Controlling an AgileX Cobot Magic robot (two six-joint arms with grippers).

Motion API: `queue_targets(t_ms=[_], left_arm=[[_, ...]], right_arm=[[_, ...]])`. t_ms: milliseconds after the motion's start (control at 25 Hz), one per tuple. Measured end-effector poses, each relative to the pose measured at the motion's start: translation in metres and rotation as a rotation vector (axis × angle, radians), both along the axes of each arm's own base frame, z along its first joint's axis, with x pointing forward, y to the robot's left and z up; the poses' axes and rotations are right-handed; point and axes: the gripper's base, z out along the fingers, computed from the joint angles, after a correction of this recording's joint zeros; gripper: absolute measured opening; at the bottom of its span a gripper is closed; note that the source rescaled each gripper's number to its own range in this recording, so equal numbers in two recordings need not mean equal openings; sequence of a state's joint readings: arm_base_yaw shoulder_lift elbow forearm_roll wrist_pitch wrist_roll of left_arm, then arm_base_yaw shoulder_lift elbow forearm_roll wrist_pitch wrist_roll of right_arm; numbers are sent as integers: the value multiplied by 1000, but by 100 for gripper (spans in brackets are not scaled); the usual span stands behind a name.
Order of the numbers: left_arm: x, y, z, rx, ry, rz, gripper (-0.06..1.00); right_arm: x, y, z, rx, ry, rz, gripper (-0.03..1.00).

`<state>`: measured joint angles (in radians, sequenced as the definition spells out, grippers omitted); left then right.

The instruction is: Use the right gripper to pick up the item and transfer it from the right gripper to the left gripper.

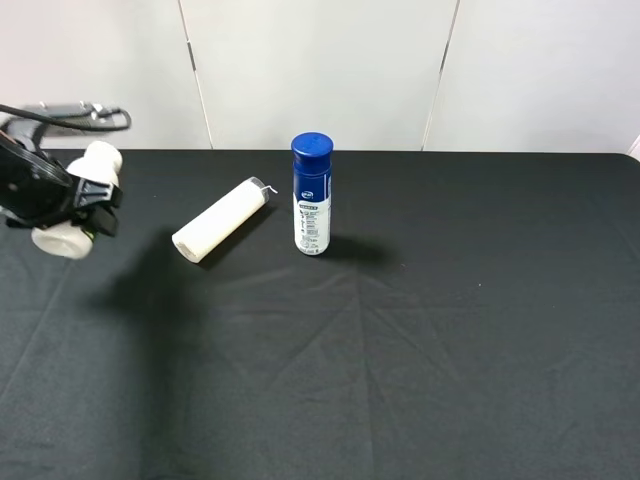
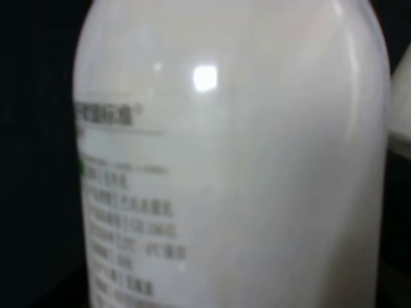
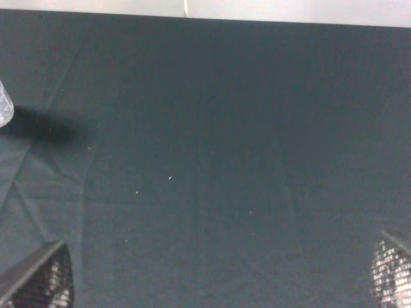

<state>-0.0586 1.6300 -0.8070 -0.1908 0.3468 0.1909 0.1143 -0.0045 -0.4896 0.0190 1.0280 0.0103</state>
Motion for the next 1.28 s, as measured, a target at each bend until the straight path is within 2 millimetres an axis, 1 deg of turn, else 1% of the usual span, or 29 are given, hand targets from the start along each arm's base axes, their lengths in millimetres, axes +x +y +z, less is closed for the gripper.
queue_targets(t_ms=[160, 360, 840, 880, 920, 960, 1000, 1040, 1120, 1160, 1280], left_arm=[[3, 0, -17, 0, 50, 6, 2], [6, 0, -29, 4, 72, 8, 2], [7, 0, -29, 5, 63, 10, 2], [7, 0, -29, 5, 63, 10, 11], [7, 0, -29, 5, 62, 11, 28], [7, 0, -29, 5, 60, 10, 54], [7, 0, -29, 5, 59, 10, 71], [7, 0, -29, 5, 59, 10, 82], [7, 0, -29, 5, 59, 10, 92], [7, 0, -29, 5, 59, 10, 95], [7, 0, -29, 4, 59, 11, 98]], right_arm=[[0, 0, 0, 0, 0, 0, 100], [0, 0, 0, 0, 0, 0, 100], [0, 0, 0, 0, 0, 0, 100], [0, 0, 0, 0, 0, 0, 100], [0, 0, 0, 0, 0, 0, 100], [0, 0, 0, 0, 0, 0, 100], [0, 0, 0, 0, 0, 0, 100], [0, 0, 0, 0, 0, 0, 100], [0, 0, 0, 0, 0, 0, 100], [0, 0, 0, 0, 0, 0, 100], [0, 0, 0, 0, 0, 0, 100]])
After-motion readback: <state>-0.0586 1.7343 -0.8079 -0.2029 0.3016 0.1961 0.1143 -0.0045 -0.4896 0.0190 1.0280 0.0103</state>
